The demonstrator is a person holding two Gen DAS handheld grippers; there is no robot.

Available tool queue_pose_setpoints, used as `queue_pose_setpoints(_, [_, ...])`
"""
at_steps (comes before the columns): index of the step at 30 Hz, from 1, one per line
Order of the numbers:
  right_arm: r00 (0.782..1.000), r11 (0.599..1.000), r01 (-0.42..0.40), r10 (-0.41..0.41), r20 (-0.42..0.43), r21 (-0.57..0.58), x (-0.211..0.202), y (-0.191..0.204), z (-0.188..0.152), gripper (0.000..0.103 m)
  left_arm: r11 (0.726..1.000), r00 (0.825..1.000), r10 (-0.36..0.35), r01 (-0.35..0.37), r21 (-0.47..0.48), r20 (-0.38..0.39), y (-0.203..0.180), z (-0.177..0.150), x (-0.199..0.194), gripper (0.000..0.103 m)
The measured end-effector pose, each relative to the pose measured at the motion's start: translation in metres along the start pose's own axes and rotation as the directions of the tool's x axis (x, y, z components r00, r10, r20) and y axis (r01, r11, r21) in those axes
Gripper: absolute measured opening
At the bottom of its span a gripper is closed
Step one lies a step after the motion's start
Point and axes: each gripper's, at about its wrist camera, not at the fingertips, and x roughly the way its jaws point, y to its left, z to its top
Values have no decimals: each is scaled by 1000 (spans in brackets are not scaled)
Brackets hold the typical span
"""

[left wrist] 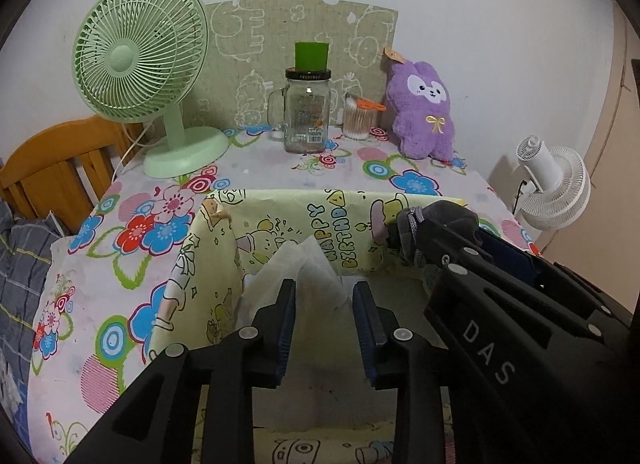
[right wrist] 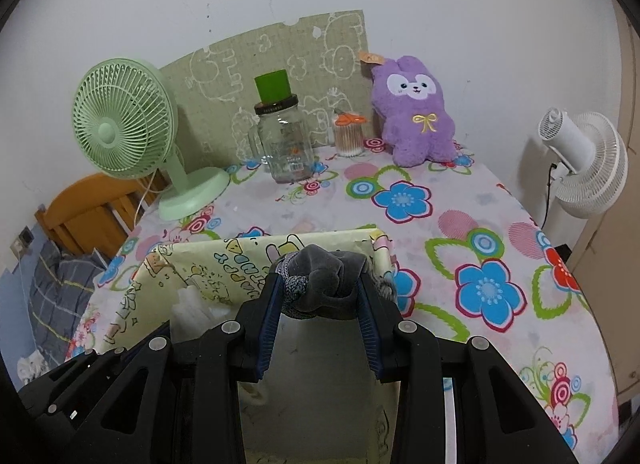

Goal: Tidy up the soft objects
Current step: 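Open both tools to drop the cloth and pouch into the basket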

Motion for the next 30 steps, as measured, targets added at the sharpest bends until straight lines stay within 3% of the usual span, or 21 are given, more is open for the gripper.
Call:
queue_pose_setpoints(6, [1000,1000,10,-9,18,-17,5,1,2,40,1000,1000,13,-13,-6,-9,2,0,5,42])
queue_pose_setpoints(9, [1000,1000,3,-2,15,-18,5,1,2,40,1000,1000,11,-11,-5,-16,2,0,5,60])
queue_pose_setpoints(13, [1000,1000,-18,18,7,-17,1,3,2,44,1000,1000,6,-6,1,-7,1,-1,-1,71])
queue_pose_setpoints(14, [1000,1000,-22,22,7,-20,-1,3,2,46,1000,1000,6,-6,2,-5,0,-1,-3,74])
queue_pose_setpoints(16, [999,999,-30,30,18,-30,-7,6,2,72,1000,1000,4,-4,4,4,-1,-1,-7,81])
queue_pose_setpoints(18, [998,999,-27,28,54,-31,-17,9,1,83,1000,1000,3,-3,1,10,-1,-1,-12,87])
queue_pose_setpoints(25, [996,999,-48,50,79,-26,-45,12,1,97,1000,999,-1,1,-13,37,-1,-2,-34,101])
queue_pose_setpoints(30, [996,998,-27,31,82,-49,-64,17,-1,98,1000,997,9,-9,-5,71,-3,-5,-54,102])
